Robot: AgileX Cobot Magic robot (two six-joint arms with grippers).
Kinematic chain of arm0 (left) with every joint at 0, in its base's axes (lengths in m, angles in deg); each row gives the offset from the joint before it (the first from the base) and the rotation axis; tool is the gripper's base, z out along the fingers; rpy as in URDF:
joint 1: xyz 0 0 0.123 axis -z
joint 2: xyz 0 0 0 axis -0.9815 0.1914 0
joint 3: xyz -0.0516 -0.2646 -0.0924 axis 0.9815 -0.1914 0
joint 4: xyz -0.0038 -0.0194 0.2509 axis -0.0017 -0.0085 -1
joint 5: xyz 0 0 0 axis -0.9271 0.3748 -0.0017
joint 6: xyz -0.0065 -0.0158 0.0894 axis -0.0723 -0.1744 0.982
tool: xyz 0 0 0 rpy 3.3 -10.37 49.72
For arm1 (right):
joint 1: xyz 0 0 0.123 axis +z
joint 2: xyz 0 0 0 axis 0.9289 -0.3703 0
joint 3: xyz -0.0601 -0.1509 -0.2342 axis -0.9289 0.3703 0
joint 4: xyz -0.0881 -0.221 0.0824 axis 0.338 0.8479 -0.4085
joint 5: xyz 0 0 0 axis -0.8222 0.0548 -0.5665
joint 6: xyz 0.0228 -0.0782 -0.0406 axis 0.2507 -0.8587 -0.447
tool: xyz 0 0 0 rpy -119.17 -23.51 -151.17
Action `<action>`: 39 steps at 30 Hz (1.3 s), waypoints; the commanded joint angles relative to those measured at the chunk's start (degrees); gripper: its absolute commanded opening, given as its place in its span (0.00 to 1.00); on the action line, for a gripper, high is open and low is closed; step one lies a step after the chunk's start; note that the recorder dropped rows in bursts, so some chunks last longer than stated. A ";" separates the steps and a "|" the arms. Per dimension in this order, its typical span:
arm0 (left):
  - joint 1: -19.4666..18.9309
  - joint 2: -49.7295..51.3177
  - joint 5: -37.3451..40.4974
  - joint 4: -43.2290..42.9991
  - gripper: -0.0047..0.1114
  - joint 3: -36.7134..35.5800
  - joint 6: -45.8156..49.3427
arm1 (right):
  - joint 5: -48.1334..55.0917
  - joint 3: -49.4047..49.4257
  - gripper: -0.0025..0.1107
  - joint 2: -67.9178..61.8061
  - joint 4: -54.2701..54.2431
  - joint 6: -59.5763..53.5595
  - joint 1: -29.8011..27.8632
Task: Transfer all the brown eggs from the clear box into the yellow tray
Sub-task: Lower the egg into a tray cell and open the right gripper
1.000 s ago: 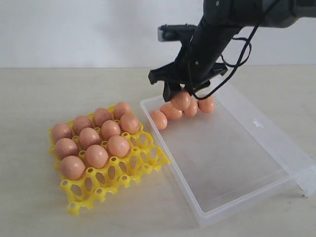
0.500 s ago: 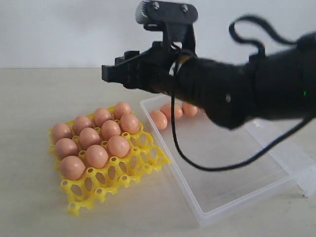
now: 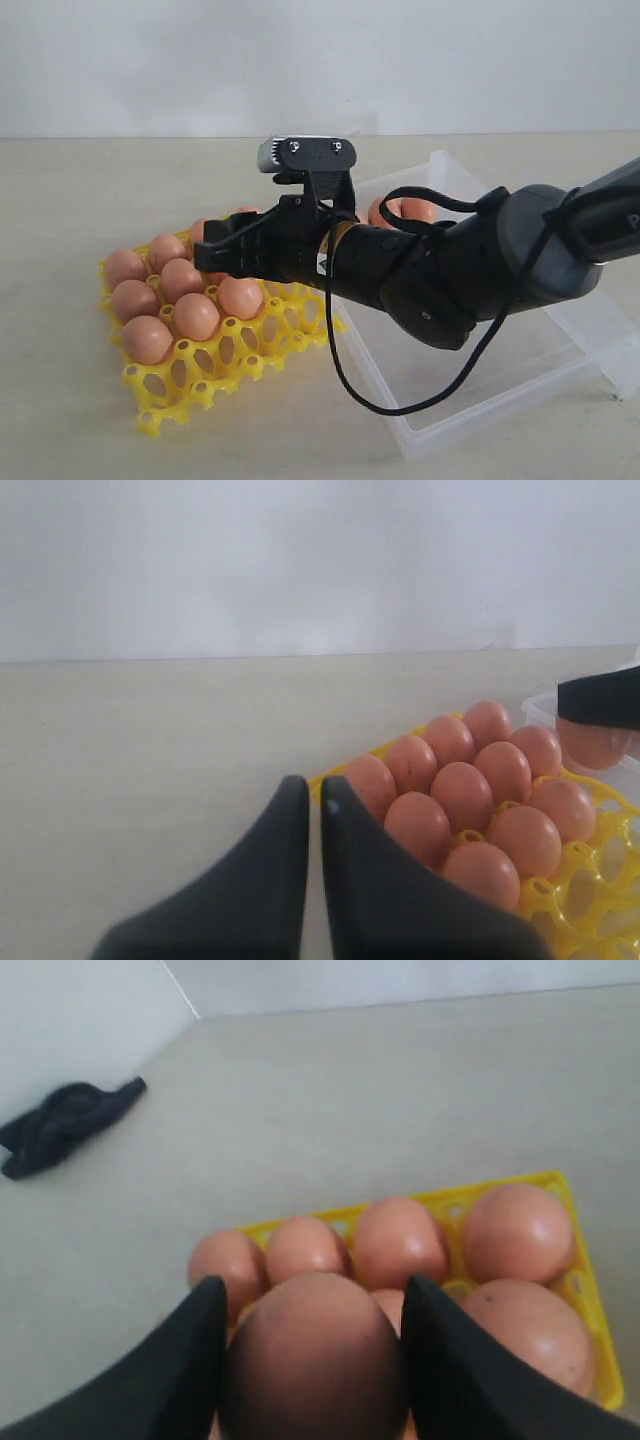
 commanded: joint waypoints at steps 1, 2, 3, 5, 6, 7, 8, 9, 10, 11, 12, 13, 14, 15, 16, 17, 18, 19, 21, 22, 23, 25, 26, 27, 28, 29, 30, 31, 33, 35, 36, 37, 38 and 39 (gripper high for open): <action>-0.12 -0.20 -0.40 0.06 0.08 -0.15 -0.10 | 5.57 -0.19 0.02 0.17 -3.53 -12.09 -0.29; -0.12 -0.20 -0.40 0.06 0.08 -0.15 -0.10 | 5.81 -0.19 0.02 0.17 -4.47 -14.23 -0.29; -0.12 -0.20 -0.40 0.06 0.08 -0.15 -0.10 | 5.81 -0.19 0.02 0.17 -5.90 -16.37 -0.29; -0.12 -0.20 -0.40 0.06 0.08 -0.15 -0.10 | 5.64 -0.19 0.02 0.17 -7.91 -19.83 -0.29; -0.12 -0.20 -0.40 0.06 0.08 -0.15 -0.10 | 5.43 -0.19 0.02 0.17 -9.61 -21.33 -0.29; -0.12 -0.20 -0.40 0.06 0.08 -0.15 -0.10 | 5.19 -0.19 0.02 0.17 -11.67 -21.74 -0.29; -0.12 -0.20 -0.40 0.06 0.08 -0.15 -0.10 | 5.19 -0.19 0.02 0.17 -13.46 -21.83 -0.29; -0.12 -0.20 -0.40 0.06 0.08 -0.15 -0.10 | 5.19 -0.19 0.02 0.17 -14.90 -22.24 -0.29; -0.12 -0.20 -0.40 0.06 0.08 -0.15 -0.10 | 5.19 -0.19 0.02 0.17 -15.81 -22.70 -0.29; -0.12 -0.20 -0.40 0.06 0.08 -0.15 -0.10 | 5.19 -0.19 0.02 0.06 -16.30 -23.45 -0.29; -0.12 -0.20 -0.40 0.06 0.08 -0.15 -0.10 | 5.19 -0.19 0.02 -0.07 -16.48 -24.42 -0.29; -0.12 -0.20 -0.40 0.06 0.08 -0.15 -0.10 | 5.19 -0.19 0.02 -0.35 -16.48 -25.06 -0.29; -0.12 -0.20 -0.40 0.06 0.08 -0.15 -0.10 | 5.19 -0.19 0.02 -0.72 -16.48 -25.71 -0.29; -0.12 -0.20 -0.40 0.06 0.08 -0.15 -0.10 | 5.07 -0.19 0.02 -1.40 -16.48 -26.73 -0.29; -0.12 -0.20 -0.40 0.06 0.08 -0.15 -0.10 | 4.52 -0.19 0.02 -2.10 -16.48 -27.71 -0.29; -0.12 -0.20 -0.40 0.06 0.08 -0.15 -0.10 | 3.79 -0.19 0.02 -2.94 -16.48 -28.30 -0.29; -0.12 -0.20 -0.40 0.06 0.08 -0.15 -0.10 | 2.75 -0.19 0.02 -3.51 -16.48 -28.30 -0.29; -0.12 -0.20 -0.40 0.06 0.08 -0.15 -0.10 | 1.67 -0.19 0.02 -4.10 -16.48 -28.30 -0.29; -0.12 -0.20 -0.40 0.06 0.08 -0.15 -0.10 | 0.34 -0.19 0.02 -4.85 -16.48 -28.20 -0.29; -0.12 -0.20 -0.40 0.06 0.08 -0.15 -0.10 | 0.24 -0.19 0.02 -4.96 -16.62 -28.20 -0.29; -0.12 -0.20 -0.40 0.06 0.08 -0.15 -0.10 | 0.24 -0.19 0.02 -4.96 -16.62 -28.20 -0.29; -0.12 -0.20 -0.40 0.06 0.08 -0.15 -0.10 | 0.62 -0.19 0.02 -5.06 -16.62 -28.20 -0.29; -0.12 -0.20 -0.40 0.06 0.08 -0.15 -0.10 | 0.62 -0.19 0.02 -5.06 -16.62 -28.20 -0.29; -0.12 -0.20 -0.40 0.06 0.08 -0.15 -0.10 | 0.62 -0.19 0.02 -5.06 -16.62 -28.20 -0.29; -0.12 -0.20 -0.40 0.06 0.08 -0.15 -0.10 | 0.62 -0.19 0.02 -5.06 -16.62 -28.20 -0.29; -0.12 -0.20 -0.40 0.06 0.08 -0.15 -0.10 | 0.70 -0.19 0.02 -5.06 -16.62 -28.20 -0.29; -0.12 -0.20 -0.40 0.06 0.08 -0.15 -0.10 | 0.93 -0.19 0.02 -5.06 -16.62 -28.20 -0.29; -0.12 -0.20 -0.40 0.06 0.08 -0.15 -0.10 | 1.12 -0.19 0.04 -5.06 -16.62 -28.20 -0.29; -0.12 -0.20 -0.40 0.06 0.08 -0.15 -0.10 | 1.78 -0.19 0.11 -5.06 -16.62 -28.20 -0.29; -0.12 -0.20 -0.40 0.06 0.08 -0.15 -0.10 | 2.30 -0.19 0.22 -5.06 -16.62 -28.20 -0.29; -0.12 -0.20 -0.40 0.06 0.08 -0.15 -0.10 | 2.60 -0.19 0.28 -5.06 -16.62 -28.20 -0.29; -0.12 -0.20 -0.40 0.06 0.08 -0.15 -0.10 | 2.60 -0.19 0.33 -5.06 -16.62 -28.20 -0.29; -0.12 -0.20 -0.40 0.06 0.08 -0.15 -0.10 | 2.60 -0.19 0.37 -5.06 -16.62 -28.20 -0.29; -0.12 -0.20 -0.40 0.06 0.08 -0.15 -0.10 | 2.60 -0.19 0.41 -5.06 -16.62 -28.20 -0.29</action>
